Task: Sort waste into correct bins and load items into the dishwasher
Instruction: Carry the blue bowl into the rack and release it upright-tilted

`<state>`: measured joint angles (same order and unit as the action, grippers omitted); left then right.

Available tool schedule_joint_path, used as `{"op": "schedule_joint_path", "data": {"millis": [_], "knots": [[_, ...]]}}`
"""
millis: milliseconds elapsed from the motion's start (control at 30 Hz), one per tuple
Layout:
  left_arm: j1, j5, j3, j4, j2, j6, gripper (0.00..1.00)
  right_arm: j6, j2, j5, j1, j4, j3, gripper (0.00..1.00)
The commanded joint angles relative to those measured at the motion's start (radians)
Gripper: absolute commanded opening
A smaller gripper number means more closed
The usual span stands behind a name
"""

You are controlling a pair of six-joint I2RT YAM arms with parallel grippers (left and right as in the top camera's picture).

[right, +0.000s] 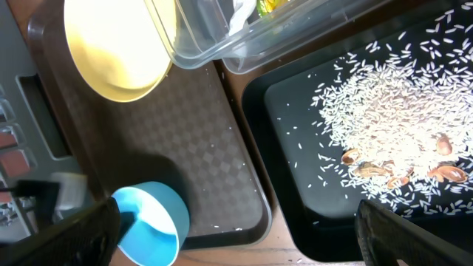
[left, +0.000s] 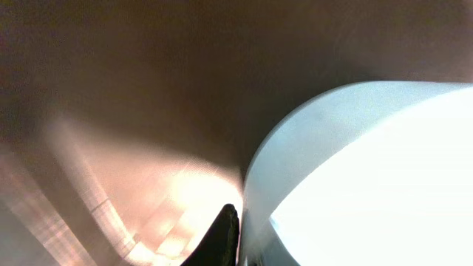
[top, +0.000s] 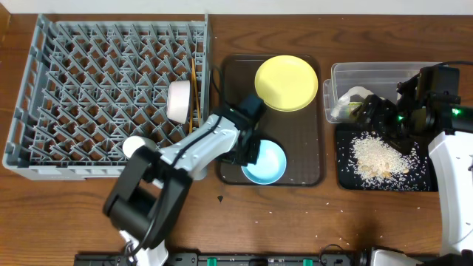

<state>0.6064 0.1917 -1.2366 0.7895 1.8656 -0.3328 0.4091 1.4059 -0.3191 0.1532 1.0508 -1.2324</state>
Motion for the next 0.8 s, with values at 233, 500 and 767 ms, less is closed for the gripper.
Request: {"op": "schedule_joint_path", "data": {"millis": [233, 500, 767], "knots": [[-0.092, -0.727, -0.184, 0.144, -0.359, 0.003, 0.07, 0.005, -0.009, -0.007, -0.010, -0.003, -0.009, 0.99], [-0.137, -1.220, -0.181, 0.164, -0.368, 0.011, 0.07, 0.005, -0.009, -0.007, -0.010, -0.004, -0.009, 0.99], [-0.202, -1.520, -0.181, 0.137, -0.261, 0.026, 0.08, 0.005, -0.009, -0.007, -0.010, -0.011, -0.009, 0.99]]}}
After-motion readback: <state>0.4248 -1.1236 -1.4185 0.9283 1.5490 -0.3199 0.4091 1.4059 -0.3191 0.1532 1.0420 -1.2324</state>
